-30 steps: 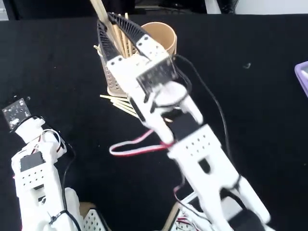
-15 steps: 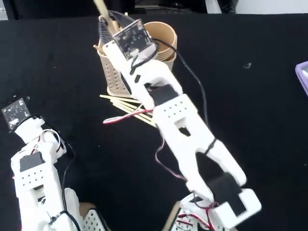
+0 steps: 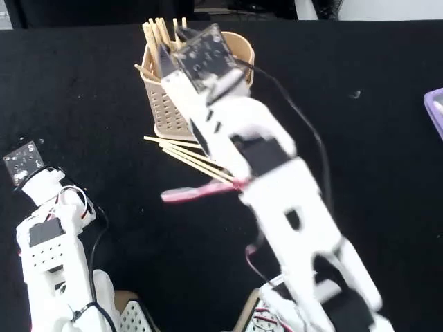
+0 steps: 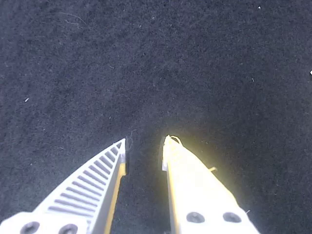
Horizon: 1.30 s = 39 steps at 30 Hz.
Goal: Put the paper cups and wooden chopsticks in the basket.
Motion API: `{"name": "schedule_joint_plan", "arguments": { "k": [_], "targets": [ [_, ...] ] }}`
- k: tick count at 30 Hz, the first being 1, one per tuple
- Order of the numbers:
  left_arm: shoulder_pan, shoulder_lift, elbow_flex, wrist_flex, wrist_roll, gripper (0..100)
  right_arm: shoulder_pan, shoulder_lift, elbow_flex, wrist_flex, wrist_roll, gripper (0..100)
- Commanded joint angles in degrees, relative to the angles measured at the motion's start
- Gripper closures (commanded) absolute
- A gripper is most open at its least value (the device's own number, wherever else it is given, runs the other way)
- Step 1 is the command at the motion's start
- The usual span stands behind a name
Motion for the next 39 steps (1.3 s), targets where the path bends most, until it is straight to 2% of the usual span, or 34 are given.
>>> {"name": "schedule_joint_plan", "arguments": {
  "k": [1,3,5,9,12,17,21,25,29,36,39],
  "targets": [
    [0.0,-1.1,-1.1,-0.9,0.2,87,0.9,-10.8,0.7,26.8,-0.1,88.7],
    [0.0,-1.1,-1.1,-0.9,0.2,87,1.2,-13.6,6.5,34.5,0.0,88.6],
    [0.0,-1.1,-1.1,-0.9,0.3,87,2.7,-14.4,15.6,35.2,0.2,88.4],
    [0.0,-1.1,-1.0,-0.9,0.4,87,4.1,-12.5,35.1,20.5,6.5,79.4],
    [0.0,-1.1,-1.0,-0.9,0.4,87,4.0,-8.6,42.9,9.7,9.3,73.6],
    [0.0,-1.1,-0.9,-0.9,0.4,87,8.4,2.3,42.5,1.6,16.9,75.4],
    [0.0,-1.1,-0.9,-0.9,0.4,87,15.5,9.5,40.1,1.3,23.5,75.3],
    [0.0,-1.1,-1.0,-0.9,0.4,87,18.9,10.9,40.7,1.0,28.0,75.4],
    [0.0,-1.1,-1.0,-1.0,0.4,87,18.2,11.3,40.8,0.9,30.9,75.4],
    [0.0,-1.1,-1.0,-1.0,0.4,87,11.0,11.4,41.7,4.0,31.3,75.6],
    [0.0,-1.1,-1.0,-1.0,0.4,87,8.6,11.4,41.8,7.0,33.4,81.8]
  ]
}}
